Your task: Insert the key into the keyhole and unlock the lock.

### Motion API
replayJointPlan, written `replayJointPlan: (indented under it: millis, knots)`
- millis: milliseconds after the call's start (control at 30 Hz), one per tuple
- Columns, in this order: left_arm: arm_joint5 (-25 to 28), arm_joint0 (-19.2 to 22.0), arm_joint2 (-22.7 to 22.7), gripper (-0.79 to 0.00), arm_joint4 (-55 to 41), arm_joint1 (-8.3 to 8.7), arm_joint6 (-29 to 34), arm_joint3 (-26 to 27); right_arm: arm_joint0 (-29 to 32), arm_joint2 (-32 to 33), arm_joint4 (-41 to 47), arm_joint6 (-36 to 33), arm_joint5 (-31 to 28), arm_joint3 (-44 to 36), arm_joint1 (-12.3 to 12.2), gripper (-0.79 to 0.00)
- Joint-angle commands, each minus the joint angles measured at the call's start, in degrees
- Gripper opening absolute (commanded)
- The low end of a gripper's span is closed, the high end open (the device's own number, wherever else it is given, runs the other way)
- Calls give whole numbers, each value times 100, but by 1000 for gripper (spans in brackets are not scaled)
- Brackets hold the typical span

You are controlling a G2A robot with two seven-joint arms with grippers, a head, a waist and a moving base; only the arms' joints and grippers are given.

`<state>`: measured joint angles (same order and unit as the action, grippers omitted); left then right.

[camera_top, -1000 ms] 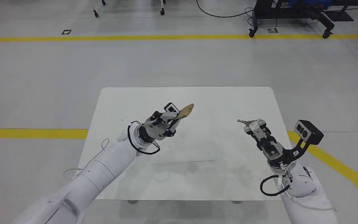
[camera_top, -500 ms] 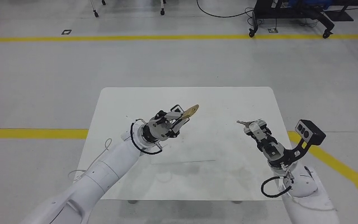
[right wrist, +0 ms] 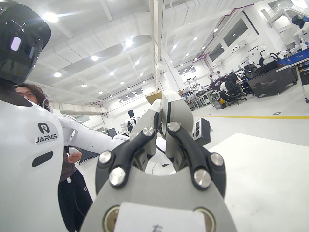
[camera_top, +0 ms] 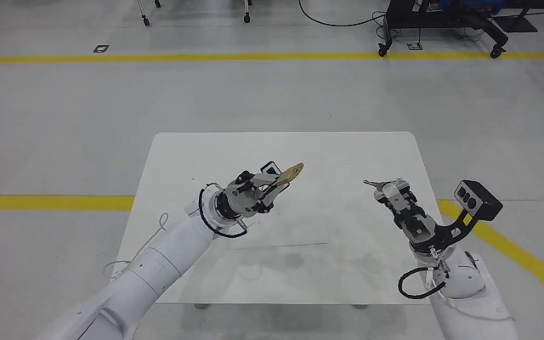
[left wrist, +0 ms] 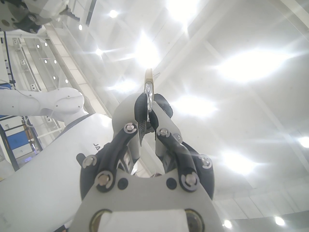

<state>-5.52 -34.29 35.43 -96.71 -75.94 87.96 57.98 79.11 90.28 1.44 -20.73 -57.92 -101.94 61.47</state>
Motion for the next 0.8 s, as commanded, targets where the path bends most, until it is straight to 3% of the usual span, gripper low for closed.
replayJointPlan:
  millis: [0,200,433,767]
  knots:
    - [-287,-66,96,-785,311,61,4,148,28,149,-715,5,-8,-360,3,-785]
    - [-715,-344,447,-785,1121,287,4,412,194,333,-1726,160,-8,-1043,-31,-785]
    - [-1076,-566,664,-785,1202,431,4,593,-43,116,-2558,586,-8,-1437,-123,-785]
    - [-1077,-316,-234,-785,595,488,4,319,-354,-558,-5260,2471,-8,-1481,-457,-785]
